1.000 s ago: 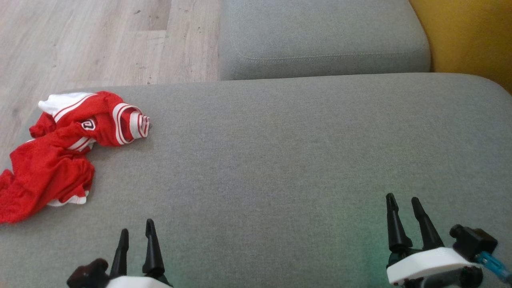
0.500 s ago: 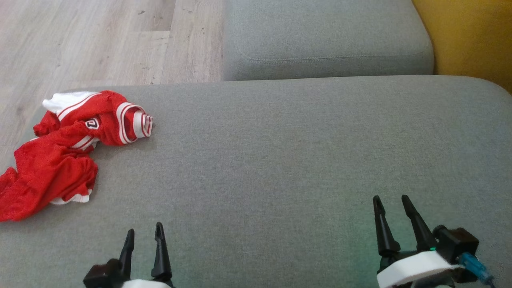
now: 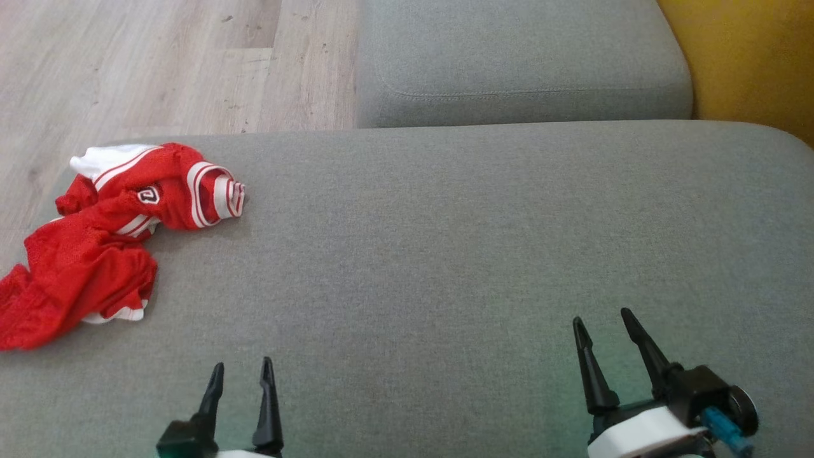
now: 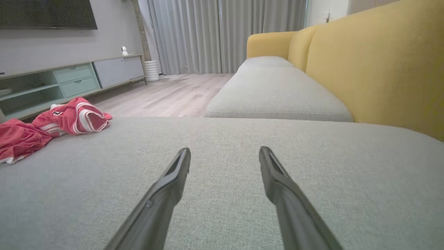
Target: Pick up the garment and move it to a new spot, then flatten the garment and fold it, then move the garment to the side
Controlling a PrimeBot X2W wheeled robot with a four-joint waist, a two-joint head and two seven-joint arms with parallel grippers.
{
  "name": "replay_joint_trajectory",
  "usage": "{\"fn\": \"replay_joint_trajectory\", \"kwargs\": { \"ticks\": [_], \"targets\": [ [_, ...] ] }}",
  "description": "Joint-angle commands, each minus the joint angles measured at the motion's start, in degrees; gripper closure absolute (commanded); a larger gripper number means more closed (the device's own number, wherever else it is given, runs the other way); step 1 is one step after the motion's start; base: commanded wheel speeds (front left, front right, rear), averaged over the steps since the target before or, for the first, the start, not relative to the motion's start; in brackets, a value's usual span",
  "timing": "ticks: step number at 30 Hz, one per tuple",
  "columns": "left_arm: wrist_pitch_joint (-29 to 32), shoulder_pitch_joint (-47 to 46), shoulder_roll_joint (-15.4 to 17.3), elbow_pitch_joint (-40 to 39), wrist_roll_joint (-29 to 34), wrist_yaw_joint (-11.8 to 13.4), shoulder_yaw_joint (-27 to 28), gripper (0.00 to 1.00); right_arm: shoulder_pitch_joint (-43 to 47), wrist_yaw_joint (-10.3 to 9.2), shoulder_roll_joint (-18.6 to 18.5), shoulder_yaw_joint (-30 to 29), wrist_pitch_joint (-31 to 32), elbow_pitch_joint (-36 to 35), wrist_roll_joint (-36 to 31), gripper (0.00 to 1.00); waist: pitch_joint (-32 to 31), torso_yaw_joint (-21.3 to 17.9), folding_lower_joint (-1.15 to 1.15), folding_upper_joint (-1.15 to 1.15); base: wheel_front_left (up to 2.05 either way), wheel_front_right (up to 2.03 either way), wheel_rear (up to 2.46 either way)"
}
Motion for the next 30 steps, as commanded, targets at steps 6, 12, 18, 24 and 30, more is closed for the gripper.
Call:
{"fn": "replay_joint_trajectory", "kwargs": {
  "ticks": [6,12,18,24,30],
  "targets": [
    [-0.74,-0.59,0.72,-1.97,3.46,1.07,1.06,0.0,-1.1,0.44,-0.57,2.06,-1.79,-2.28,-5.26,0.0,0.16,0.17,0.0,0.0,0.0,0.0,0.0],
    [-0.29,-0.57,0.82,-2.0,2.71,1.27,1.32,0.0,-1.3,0.44,-0.57,1.67,-1.79,-2.11,-4.78,0.0,0.32,0.19,0.0,0.0,0.0,0.0,0.0],
    [0.06,-0.59,1.0,-2.05,2.1,1.48,1.41,0.0,-1.42,0.44,-0.57,1.28,-1.79,-2.02,-3.26,0.0,0.33,0.24,0.0,0.0,0.0,0.0,0.0],
    [0.27,-0.56,1.17,-2.22,1.72,1.74,1.34,0.0,-1.6,0.44,-0.57,1.05,-1.79,-1.33,-2.17,0.0,0.26,0.2,0.0,0.0,0.0,0.0,0.0],
    [0.56,-0.49,1.24,-2.61,1.33,2.09,1.14,0.0,-1.87,0.44,-0.57,0.92,-1.79,-0.65,-1.16,0.0,0.18,0.13,0.0,0.0,0.0,0.0,0.0]
  ]
}}
